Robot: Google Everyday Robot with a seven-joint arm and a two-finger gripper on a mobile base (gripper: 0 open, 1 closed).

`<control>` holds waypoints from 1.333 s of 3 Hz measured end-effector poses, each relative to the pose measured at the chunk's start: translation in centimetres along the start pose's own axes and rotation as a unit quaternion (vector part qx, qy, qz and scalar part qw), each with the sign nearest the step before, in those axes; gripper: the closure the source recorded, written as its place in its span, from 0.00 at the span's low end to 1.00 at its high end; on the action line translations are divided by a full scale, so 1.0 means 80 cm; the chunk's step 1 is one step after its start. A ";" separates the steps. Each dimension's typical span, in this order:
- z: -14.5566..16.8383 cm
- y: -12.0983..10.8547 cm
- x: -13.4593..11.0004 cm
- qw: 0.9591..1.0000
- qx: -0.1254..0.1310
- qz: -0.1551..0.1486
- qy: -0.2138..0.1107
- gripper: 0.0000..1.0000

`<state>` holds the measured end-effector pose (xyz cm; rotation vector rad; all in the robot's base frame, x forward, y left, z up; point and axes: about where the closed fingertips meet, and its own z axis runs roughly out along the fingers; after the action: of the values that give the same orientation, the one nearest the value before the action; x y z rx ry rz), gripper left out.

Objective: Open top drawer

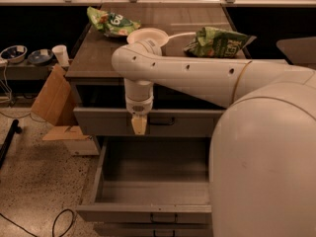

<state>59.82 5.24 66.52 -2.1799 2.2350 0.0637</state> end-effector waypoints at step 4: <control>-0.016 0.031 0.015 1.000 -0.008 0.003 -0.016 1.00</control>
Offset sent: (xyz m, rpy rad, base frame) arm -0.0315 -0.0426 0.0104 0.0559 0.0176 -0.0409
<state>57.35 4.01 67.77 -2.1635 2.2332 0.1160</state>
